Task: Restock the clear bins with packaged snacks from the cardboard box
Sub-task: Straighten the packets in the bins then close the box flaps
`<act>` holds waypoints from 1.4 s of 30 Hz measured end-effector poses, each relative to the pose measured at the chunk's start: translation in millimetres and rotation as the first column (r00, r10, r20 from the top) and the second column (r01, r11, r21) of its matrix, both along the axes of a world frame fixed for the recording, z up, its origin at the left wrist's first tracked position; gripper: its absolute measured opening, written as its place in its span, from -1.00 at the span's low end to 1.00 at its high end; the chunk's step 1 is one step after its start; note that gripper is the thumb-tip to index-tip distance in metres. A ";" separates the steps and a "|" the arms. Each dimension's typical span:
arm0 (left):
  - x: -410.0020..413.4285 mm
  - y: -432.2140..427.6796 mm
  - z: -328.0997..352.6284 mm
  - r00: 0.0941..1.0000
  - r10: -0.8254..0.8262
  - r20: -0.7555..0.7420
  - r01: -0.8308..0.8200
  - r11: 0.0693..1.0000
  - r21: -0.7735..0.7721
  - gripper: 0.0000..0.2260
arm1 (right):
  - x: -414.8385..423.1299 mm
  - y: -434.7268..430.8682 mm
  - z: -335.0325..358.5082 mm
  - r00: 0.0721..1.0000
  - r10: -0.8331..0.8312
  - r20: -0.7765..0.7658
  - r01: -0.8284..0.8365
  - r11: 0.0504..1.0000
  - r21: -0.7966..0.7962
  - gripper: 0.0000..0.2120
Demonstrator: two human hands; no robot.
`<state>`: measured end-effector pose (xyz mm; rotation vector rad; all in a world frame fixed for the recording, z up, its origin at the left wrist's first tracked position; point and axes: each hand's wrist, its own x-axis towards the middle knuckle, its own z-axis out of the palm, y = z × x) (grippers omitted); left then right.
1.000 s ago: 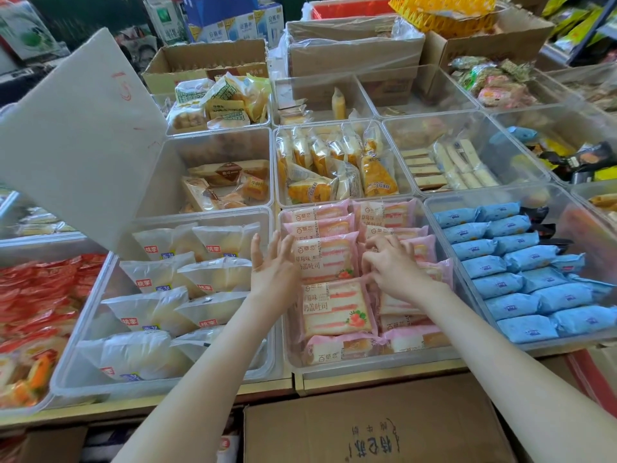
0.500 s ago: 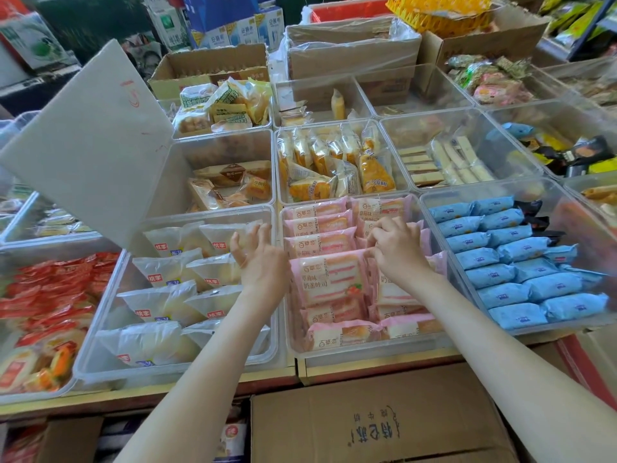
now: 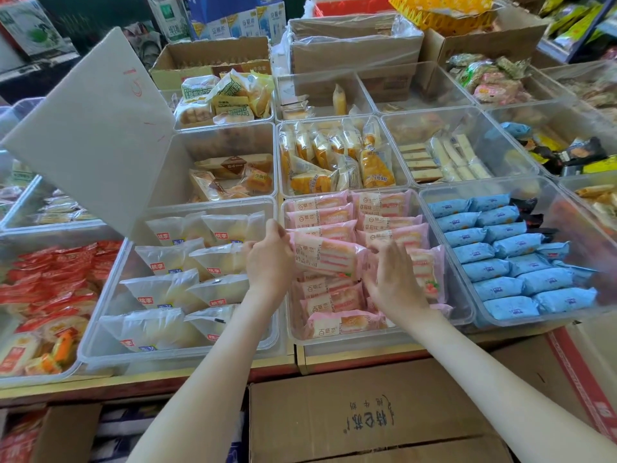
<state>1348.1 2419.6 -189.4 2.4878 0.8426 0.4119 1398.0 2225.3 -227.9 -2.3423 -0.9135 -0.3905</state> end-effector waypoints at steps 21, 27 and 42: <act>14.9 27.0 -10.7 0.990 0.055 0.132 -0.003 0.931 -0.364 -0.94 | 21.8 24.5 -22.2 0.964 -0.110 -0.241 -0.069 0.774 -0.629 -0.69; 21.4 29.9 -11.5 0.994 0.039 0.106 -0.002 0.946 -0.325 -0.92 | 30.6 34.9 -29.1 0.981 -0.112 -0.156 -0.041 0.670 -0.742 -0.63; 19.5 32.3 -15.8 0.990 0.016 0.137 0.032 0.941 -0.337 -0.91 | 28.4 10.5 -35.9 0.973 -0.212 -0.089 0.142 0.859 -0.492 -0.84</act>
